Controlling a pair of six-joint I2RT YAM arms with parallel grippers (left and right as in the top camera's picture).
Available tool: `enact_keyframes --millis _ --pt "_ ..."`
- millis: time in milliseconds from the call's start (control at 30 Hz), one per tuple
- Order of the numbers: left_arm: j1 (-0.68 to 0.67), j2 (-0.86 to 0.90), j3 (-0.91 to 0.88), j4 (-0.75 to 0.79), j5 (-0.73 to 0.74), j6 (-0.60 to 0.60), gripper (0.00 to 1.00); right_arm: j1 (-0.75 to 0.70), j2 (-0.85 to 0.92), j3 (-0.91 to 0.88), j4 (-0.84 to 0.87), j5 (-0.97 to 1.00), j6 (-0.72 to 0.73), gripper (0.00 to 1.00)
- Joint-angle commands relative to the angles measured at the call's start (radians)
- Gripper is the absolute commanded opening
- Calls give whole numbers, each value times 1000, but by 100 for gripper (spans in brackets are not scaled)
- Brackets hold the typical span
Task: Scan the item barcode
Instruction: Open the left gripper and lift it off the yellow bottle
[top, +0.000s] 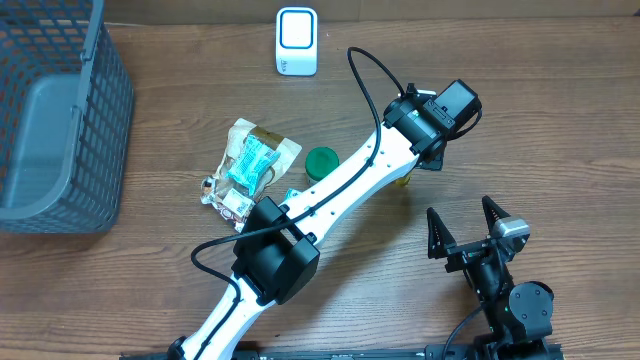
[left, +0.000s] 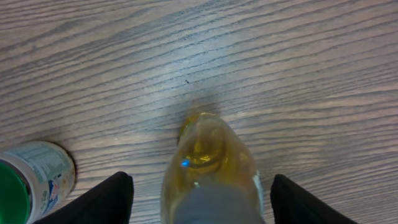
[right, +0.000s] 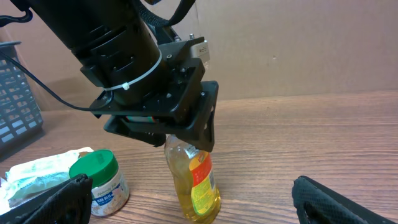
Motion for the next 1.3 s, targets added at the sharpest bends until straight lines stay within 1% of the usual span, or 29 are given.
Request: enact_keyframes --millis 0,67,267,367,433,733,833,867,1000,1267 --pt "-7 6 -7 0 -13 -10 77 -3 -12 -10 2 9 -3 100" --pt "-5 -1 2 0 -18 -1 84 -3 -12 -10 2 9 -3 100" --pt "2 -57 71 0 -25 52 89 -3 -12 -11 2 9 -3 100" --pt "7 -100 93 0 -32 86 94 -3 -12 -10 2 9 -3 100" --pt "14 -131 99 1 -32 88 96 -3 -12 -10 2 9 -3 100" --pt "80 -276 99 -10 -28 115 96 -3 -12 -10 2 9 -3 100" --pt "103 -311 99 -31 -29 138 98 -3 -12 -11 2 9 -3 100" --pt "113 -319 99 -42 -29 155 100 -3 -12 -10 2 9 -3 100" --pt "155 -337 99 -93 -29 230 100 -3 -12 -10 2 9 -3 100" --pt "250 -336 99 -240 -21 238 100 -3 -12 -11 2 9 -3 100"
